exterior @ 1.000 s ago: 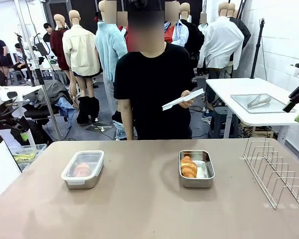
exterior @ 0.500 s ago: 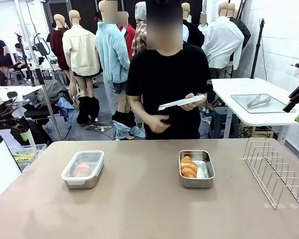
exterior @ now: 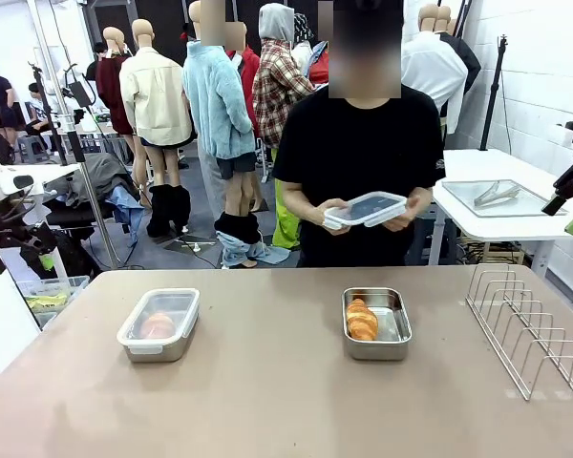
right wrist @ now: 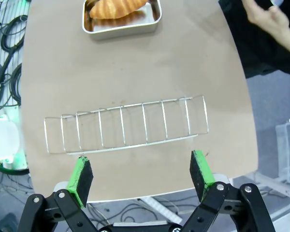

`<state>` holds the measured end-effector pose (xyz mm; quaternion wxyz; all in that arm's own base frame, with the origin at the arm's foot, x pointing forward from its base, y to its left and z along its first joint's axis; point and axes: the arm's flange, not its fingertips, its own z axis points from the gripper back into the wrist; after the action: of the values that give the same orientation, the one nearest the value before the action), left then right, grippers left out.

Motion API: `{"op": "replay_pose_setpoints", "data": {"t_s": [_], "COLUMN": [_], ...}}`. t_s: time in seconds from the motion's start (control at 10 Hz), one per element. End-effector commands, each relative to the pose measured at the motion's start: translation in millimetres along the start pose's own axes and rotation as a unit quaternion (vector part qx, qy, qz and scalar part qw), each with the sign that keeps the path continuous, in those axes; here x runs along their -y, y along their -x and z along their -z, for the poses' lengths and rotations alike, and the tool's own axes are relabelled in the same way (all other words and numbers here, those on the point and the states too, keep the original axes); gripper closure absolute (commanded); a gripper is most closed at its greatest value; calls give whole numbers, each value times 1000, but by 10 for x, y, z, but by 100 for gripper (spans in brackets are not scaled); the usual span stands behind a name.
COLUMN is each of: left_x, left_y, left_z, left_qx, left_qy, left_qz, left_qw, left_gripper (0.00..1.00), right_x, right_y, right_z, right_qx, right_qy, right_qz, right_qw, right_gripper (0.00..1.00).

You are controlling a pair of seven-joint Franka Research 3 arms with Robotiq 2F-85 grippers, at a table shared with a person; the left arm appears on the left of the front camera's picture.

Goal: Place the bread in airtight containers.
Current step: Release when the human grabs the Airtight Container lid.

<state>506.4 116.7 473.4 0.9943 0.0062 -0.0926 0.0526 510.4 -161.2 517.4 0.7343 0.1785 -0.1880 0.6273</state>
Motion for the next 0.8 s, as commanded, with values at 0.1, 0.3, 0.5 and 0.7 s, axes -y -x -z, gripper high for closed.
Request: {"op": "replay_pose_setpoints", "data": {"t_s": [0.1,0.3,0.5,0.7], "left_x": [-6,-6,-6,-6], "left_y": [5,5,5,5], "left_z": [-14,-14,-14,-14], "left_qx": [-1,-1,-1,-1], "left_qy": [-1,-1,-1,-1], "left_qz": [-1,-1,-1,-1], "left_qw": [1000,1000,1000,1000], "left_gripper": [0,0,0,0], "right_x": [3,3,3,3], "right_y": [1,1,1,1], "right_z": [-8,-8,-8,-8], "right_qx": [-2,-2,-2,-2], "right_qy": [-6,-6,-6,-6], "right_qz": [-7,-7,-7,-7], "right_qw": [1000,1000,1000,1000], "right_gripper": [0,0,0,0]}}
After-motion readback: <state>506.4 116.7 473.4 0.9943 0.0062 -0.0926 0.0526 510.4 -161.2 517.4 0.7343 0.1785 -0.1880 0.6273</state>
